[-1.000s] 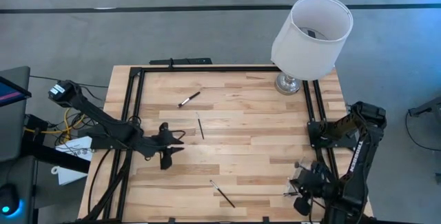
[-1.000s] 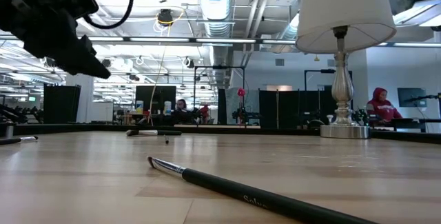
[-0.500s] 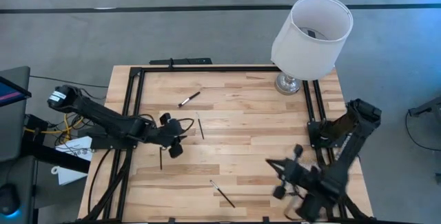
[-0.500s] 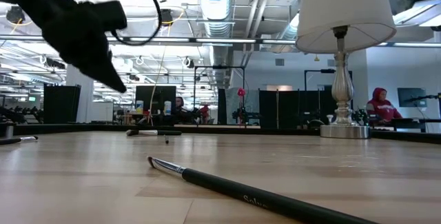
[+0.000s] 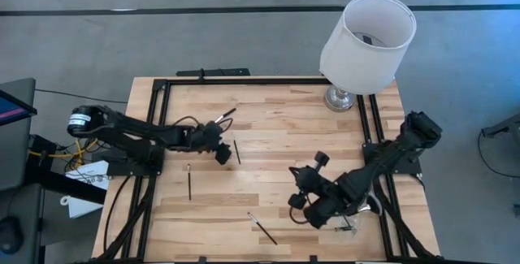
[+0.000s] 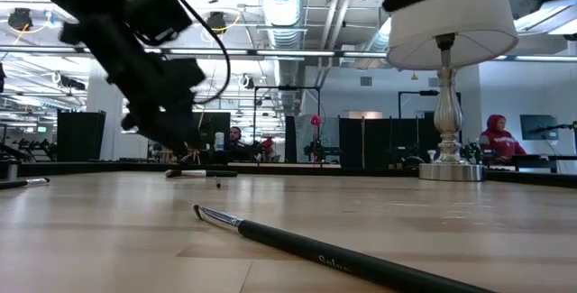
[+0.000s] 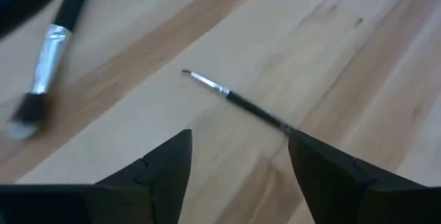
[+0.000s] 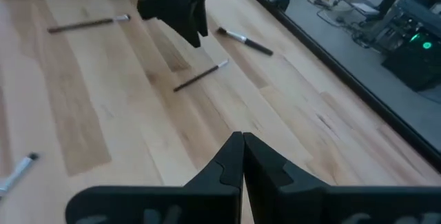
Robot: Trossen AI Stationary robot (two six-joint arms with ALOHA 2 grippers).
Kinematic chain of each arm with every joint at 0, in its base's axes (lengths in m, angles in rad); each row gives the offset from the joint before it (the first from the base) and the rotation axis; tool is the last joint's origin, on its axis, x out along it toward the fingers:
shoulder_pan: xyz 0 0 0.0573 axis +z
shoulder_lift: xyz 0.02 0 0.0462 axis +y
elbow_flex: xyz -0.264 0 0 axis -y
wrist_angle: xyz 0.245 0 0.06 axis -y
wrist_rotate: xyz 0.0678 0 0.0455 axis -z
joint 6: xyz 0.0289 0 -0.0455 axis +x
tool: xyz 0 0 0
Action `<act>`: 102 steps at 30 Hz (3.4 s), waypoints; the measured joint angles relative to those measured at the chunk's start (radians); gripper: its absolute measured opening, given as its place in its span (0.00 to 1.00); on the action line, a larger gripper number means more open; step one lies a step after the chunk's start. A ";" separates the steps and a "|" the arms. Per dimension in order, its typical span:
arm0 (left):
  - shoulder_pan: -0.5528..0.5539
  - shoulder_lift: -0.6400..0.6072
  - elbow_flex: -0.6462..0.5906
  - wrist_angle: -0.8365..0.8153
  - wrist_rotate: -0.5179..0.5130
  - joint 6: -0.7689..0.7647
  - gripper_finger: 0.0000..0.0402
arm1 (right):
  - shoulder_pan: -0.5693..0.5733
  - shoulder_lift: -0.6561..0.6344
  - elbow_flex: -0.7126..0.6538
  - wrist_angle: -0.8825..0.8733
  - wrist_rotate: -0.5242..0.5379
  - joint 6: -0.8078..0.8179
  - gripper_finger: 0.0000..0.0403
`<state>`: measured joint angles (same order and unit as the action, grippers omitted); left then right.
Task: Pick & Place Makeup Brushes
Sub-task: Put the black liner brush into the transparent organizer
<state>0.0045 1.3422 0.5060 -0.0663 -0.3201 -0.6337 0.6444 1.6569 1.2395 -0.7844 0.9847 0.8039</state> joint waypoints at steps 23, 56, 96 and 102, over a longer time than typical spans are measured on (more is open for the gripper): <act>0.052 0.349 0.225 -0.064 -0.059 -0.072 0.51 | -0.059 0.000 -0.035 -0.031 0.013 -0.266 0.00; -0.055 0.061 0.215 -0.050 0.080 0.222 0.03 | -0.121 0.000 -0.143 -0.031 -0.063 -0.152 0.00; -0.434 0.199 -0.043 1.429 0.175 0.683 0.03 | -0.170 0.083 -0.468 1.785 -0.558 -0.869 0.30; -0.419 0.333 0.053 1.445 0.185 0.678 0.03 | -0.168 0.151 -0.466 1.875 -0.566 -0.908 0.30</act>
<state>-0.4149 1.6754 0.5595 1.3785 -0.1353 0.0446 0.4763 1.8075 0.7740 1.0904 0.4184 -0.1041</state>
